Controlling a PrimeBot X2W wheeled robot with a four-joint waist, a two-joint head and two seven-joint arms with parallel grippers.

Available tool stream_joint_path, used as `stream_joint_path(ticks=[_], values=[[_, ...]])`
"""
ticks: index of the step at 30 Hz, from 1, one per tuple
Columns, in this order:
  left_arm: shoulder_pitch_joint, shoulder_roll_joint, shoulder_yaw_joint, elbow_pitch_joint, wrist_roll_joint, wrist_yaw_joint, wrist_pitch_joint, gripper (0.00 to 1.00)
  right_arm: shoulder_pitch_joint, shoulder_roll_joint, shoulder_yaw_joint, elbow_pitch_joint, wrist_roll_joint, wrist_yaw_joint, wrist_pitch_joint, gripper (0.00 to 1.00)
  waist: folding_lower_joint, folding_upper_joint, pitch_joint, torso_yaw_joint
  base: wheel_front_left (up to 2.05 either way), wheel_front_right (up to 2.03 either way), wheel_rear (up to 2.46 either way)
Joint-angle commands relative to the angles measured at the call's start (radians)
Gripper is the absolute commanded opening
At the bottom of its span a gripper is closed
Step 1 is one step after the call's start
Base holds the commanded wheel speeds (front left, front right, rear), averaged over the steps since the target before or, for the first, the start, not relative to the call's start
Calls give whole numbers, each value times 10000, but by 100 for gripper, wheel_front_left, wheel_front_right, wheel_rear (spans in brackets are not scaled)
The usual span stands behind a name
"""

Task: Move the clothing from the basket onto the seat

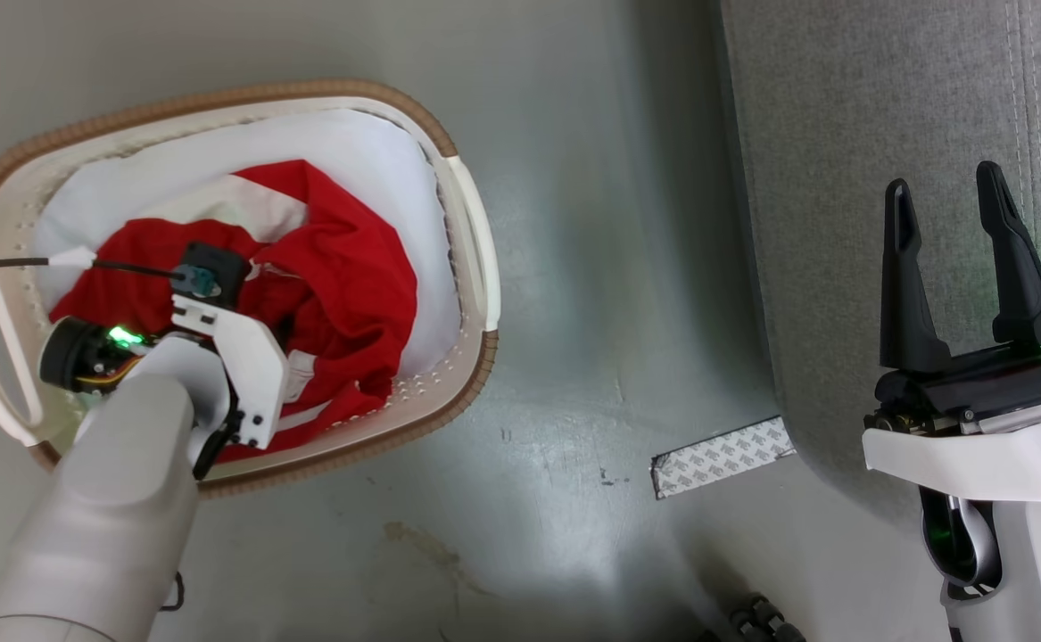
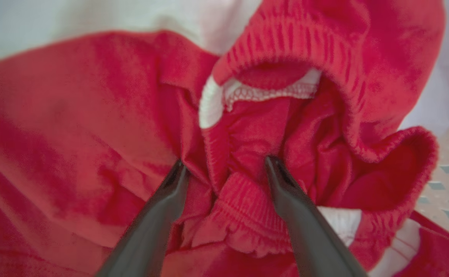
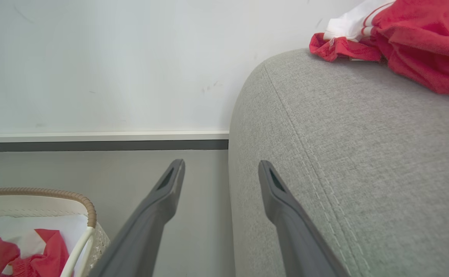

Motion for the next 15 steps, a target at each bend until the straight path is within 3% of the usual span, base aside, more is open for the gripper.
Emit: stream_joint_path(ticks=[1,2,3,4,10,15], values=[[-35,91,-12,100,-59,-6,38,100,-76,-1,-33,-13,90,-25,5,100,-2,0,62,-62,0,0,0],[-44,100,-49,170,-43,-15,13,69,-75,-1,-35,-12,106,-25,5,100,-2,0,78,-83,0,0,0],[-34,88,-81,246,-61,-18,-31,19,-69,-1,-32,-3,113,-25,5,100,-2,0,78,-101,0,0,0],[-27,58,-118,306,-104,-48,-76,0,-67,-1,-30,19,117,-25,5,100,-2,0,64,-110,0,0,0],[-36,-272,-103,229,-492,-130,-885,0,-9,-3,-183,227,44,-25,6,100,-2,0,-581,98,0,0,0],[403,-644,-29,-47,-1013,-181,-1802,0,352,-6,-497,529,-169,-25,5,100,-2,0,-1983,608,0,0,0]])
